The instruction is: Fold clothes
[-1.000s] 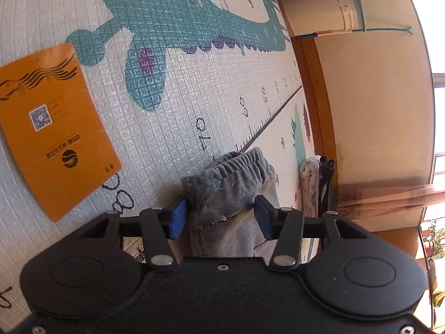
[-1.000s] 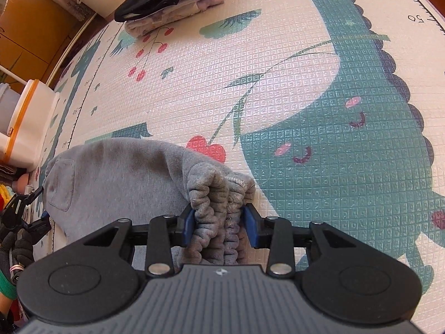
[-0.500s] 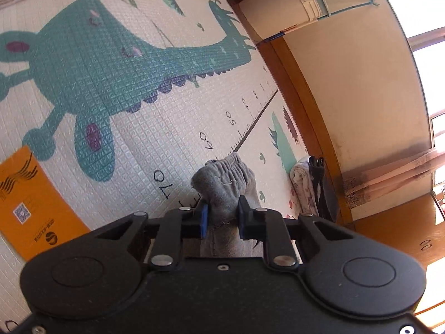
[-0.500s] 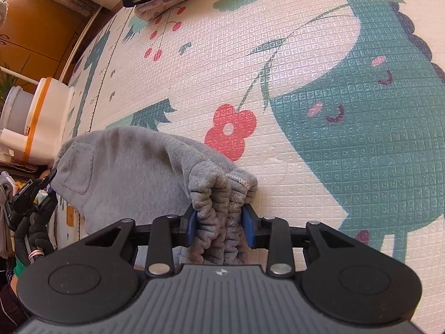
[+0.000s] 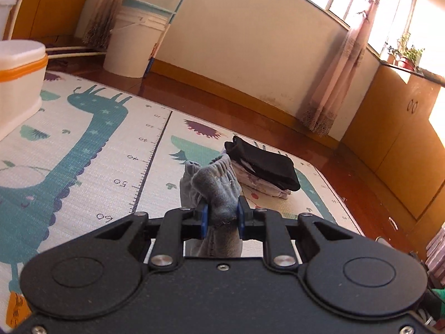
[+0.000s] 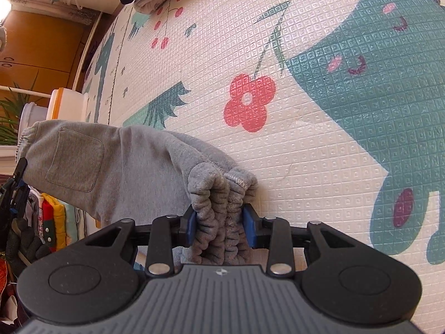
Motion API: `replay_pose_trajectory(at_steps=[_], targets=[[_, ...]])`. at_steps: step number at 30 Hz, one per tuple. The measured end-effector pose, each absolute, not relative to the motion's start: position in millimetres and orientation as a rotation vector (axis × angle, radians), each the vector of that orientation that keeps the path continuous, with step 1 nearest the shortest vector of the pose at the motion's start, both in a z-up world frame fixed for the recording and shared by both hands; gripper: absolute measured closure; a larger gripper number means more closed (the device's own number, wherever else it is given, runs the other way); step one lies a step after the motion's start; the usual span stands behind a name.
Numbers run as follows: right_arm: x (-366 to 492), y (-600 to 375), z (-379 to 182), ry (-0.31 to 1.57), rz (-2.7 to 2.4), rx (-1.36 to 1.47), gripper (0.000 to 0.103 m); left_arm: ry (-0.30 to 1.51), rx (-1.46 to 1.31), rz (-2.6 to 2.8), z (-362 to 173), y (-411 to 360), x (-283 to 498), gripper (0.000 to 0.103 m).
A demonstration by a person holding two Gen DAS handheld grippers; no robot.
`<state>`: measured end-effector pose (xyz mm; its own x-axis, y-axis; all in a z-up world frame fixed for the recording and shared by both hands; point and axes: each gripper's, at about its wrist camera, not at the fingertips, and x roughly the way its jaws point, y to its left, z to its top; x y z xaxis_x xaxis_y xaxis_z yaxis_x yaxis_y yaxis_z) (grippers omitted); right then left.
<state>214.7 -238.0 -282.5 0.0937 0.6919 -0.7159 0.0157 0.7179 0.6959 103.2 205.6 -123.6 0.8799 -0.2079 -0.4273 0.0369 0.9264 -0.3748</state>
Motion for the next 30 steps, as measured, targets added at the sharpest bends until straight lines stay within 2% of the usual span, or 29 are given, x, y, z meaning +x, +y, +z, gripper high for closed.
replay_pose_trajectory(at_steps=[11, 22, 30], targets=[[217, -247, -288, 1.421, 0.555, 0.717, 0.066, 0.423, 0.126, -0.386, -127, 71, 102, 0.086], [214, -254, -272, 1.389, 0.592, 0.702, 0.065, 0.297, 0.667, -0.584, -212, -17, 58, 0.087], [213, -270, -267, 1.356, 0.557, 0.730, 0.064, 0.247, 0.832, -0.609, -252, -52, 49, 0.087]])
